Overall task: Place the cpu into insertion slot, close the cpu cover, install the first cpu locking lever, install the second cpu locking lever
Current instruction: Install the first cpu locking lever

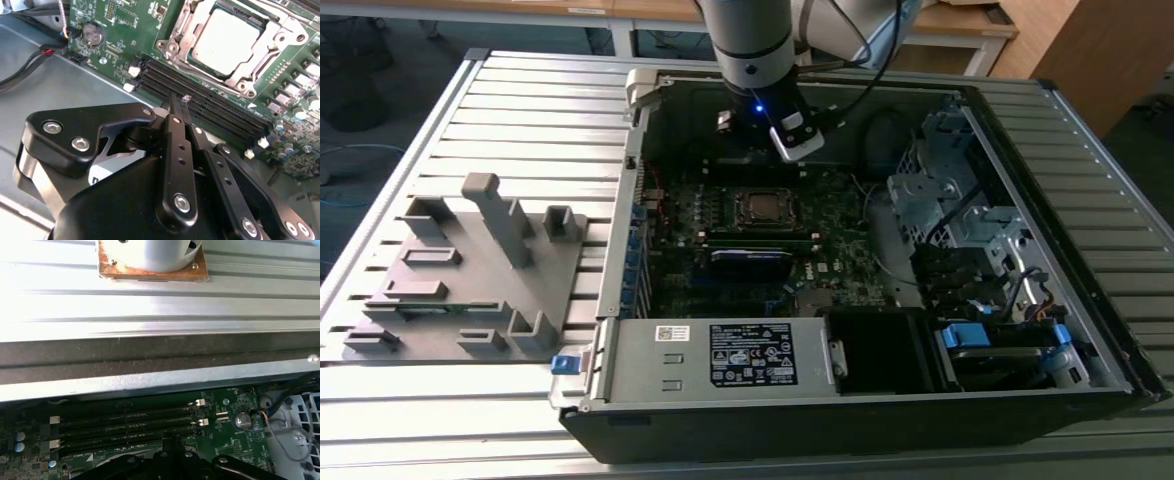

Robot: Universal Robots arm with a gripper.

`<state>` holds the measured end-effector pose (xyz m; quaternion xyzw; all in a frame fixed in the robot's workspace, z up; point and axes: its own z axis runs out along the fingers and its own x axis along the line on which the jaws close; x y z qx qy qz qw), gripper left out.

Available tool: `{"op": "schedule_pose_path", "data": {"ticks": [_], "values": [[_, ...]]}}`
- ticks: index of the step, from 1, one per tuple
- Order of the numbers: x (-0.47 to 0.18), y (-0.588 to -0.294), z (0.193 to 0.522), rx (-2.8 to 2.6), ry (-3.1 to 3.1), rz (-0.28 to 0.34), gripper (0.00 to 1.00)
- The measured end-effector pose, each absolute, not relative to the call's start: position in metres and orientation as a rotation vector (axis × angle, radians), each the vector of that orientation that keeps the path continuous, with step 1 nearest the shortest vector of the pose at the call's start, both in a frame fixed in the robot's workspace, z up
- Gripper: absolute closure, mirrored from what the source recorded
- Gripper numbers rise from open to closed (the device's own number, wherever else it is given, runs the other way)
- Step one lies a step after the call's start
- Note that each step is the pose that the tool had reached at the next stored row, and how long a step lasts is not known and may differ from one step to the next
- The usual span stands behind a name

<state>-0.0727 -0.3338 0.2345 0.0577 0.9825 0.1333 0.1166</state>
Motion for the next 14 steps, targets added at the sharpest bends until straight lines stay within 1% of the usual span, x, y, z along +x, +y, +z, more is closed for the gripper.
{"op": "schedule_pose_path", "data": {"ticks": [2, 10, 14], "values": [[-0.0727, -0.3338, 0.2389, 0.17, 2.877, 0.39, 0.9], [-0.0727, -0.3338, 0.2391, 0.172, 2.88, 0.389, 0.9], [-0.0726, -0.3338, 0.2382, 0.179, 2.923, 0.372, 0.9]]}}
